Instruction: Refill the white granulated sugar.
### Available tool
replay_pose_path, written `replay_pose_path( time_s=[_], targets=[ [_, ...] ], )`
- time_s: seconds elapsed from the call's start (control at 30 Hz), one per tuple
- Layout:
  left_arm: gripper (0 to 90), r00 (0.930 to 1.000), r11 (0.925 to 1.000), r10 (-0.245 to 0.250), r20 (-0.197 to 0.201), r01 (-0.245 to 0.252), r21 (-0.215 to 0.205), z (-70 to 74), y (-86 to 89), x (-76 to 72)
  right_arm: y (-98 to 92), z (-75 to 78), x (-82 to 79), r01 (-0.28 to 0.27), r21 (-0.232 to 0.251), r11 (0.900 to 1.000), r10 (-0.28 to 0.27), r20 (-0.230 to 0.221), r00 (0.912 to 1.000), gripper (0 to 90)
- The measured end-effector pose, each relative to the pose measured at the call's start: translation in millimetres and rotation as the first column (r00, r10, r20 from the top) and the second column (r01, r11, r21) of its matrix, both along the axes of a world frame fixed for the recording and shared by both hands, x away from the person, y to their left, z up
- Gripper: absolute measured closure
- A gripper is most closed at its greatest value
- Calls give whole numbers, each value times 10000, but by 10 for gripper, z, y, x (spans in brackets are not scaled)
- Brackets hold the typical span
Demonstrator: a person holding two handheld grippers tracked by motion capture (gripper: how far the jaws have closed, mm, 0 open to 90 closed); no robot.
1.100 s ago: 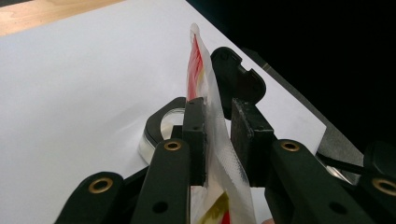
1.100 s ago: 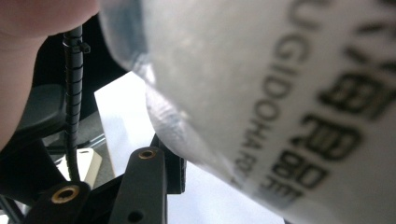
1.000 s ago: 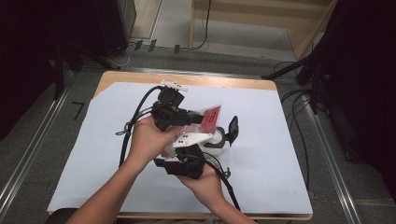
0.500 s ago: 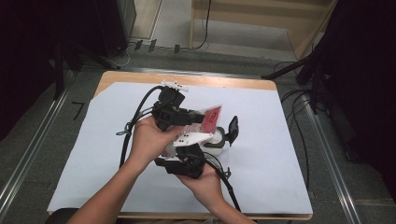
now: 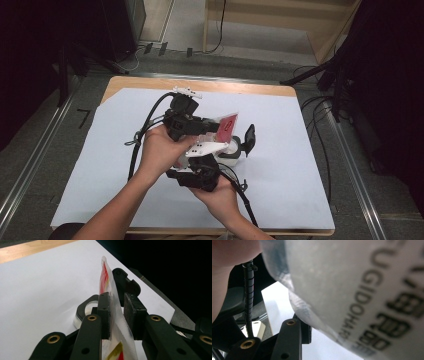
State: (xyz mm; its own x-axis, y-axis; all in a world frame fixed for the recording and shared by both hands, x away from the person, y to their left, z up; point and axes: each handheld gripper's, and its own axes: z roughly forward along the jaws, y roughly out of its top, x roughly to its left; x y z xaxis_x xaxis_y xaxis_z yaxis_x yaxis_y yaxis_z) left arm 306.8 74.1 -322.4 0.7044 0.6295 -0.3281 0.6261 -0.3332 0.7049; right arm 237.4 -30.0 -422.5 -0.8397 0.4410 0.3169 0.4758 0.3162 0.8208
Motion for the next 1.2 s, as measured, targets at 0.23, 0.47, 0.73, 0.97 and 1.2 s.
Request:
replay_pose_path(
  time_s=[0.23, 0.47, 0.73, 0.97, 1.2],
  targets=[
    [762, 10000, 10000, 9, -25, -9, 61, 10, -3, -7, -2, 4, -5, 31, -69, 10000, -30, 56, 10000, 643],
    [762, 10000, 10000, 27, 24, -27, -28, 6, -5, -9, 4, 6, -9, 17, -117, 9999, -15, 181, 9998, 643],
    [762, 10000, 10000, -14, -15, 14, -24, 1, 0, -3, 5, 1, -11, 9, -205, 9998, -4, 272, 9996, 640],
    [761, 10000, 10000, 1, -16, -1, -16, -5, 3, 9, 5, -3, -11, -71, -302, 9995, 83, 383, 9992, 639],
    [762, 10000, 10000, -15, -7, 15, 36, 1, -8, -2, -4, 6, -12, -73, -311, 9995, 83, 298, 9995, 644]
  ],
)
